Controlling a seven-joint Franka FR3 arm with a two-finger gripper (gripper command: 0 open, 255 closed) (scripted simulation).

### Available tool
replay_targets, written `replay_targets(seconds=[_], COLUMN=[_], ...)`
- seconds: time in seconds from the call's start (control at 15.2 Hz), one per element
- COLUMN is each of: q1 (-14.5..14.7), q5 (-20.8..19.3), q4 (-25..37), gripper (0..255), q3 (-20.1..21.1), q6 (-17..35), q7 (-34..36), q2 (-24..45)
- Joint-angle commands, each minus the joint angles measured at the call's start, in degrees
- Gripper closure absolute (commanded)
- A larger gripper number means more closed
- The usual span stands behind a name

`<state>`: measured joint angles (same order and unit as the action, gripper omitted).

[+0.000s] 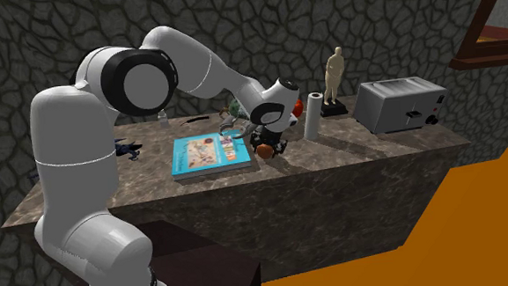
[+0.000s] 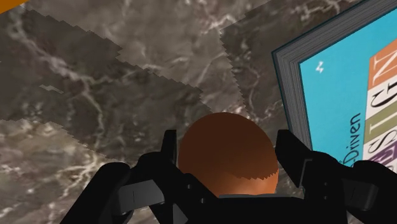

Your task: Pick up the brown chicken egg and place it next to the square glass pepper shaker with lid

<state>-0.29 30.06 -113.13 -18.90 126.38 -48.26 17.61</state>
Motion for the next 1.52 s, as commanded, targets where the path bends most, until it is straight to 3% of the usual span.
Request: replay_targets(seconds=[0.0,1.45], q1=[0.0,0.7], q5=[0.0,-6.2], q4=[0.0,6.5], gripper=[255,255], q3=[0.0,-1.7], q6=[0.0,-12.3], q7=[0.0,7.1], q2=[0.0,-7.5])
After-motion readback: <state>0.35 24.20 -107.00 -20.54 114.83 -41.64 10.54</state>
